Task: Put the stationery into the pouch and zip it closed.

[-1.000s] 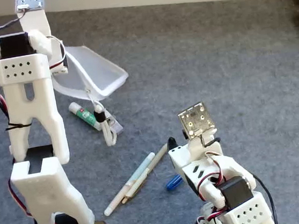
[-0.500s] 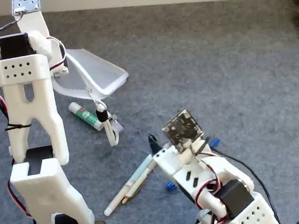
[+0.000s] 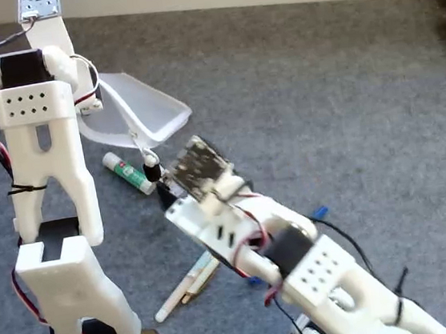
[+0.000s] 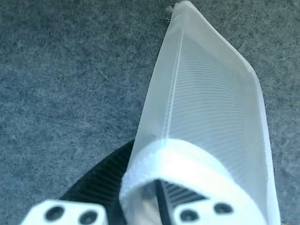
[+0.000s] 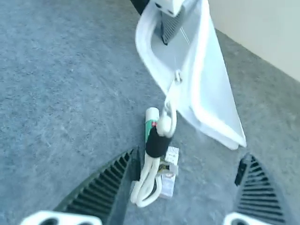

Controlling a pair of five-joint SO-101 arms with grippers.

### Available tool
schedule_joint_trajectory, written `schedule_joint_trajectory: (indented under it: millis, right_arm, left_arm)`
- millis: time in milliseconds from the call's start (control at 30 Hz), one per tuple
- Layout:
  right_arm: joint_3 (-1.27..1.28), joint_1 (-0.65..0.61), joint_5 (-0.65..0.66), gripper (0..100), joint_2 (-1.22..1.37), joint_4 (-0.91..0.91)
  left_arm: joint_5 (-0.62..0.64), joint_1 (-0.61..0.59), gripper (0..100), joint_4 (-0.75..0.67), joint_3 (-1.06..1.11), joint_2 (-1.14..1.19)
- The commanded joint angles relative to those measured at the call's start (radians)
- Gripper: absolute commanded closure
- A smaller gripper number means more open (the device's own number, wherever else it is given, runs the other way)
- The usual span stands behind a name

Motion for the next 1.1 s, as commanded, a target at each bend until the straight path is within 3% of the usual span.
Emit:
schedule_joint_trajectory:
  millis: [0,567,667,800,1067]
  right_arm:
    - [-0.131,-0.015,0.069,68.8,0.113,-0.074]
    - [-0.251,0.051,0.078,69.2,0.479,-0.377]
    - [-0.252,0.062,0.103,77.6,0.498,-0.387]
    - [-0.252,0.061,0.253,92.5,0.496,-0.383]
    - [-0.252,0.068,0.265,97.9,0.495,-0.354]
  left_arm:
    - [0.011,0.041,99,0.014,0.012,-0.024]
    - [0.005,0.064,99,0.009,0.01,-0.018]
    - [0.005,0.065,99,0.009,0.01,-0.018]
    - [0.003,0.065,99,0.017,0.015,-0.024]
    - [-0.107,0.061,99,0.018,0.053,-0.111]
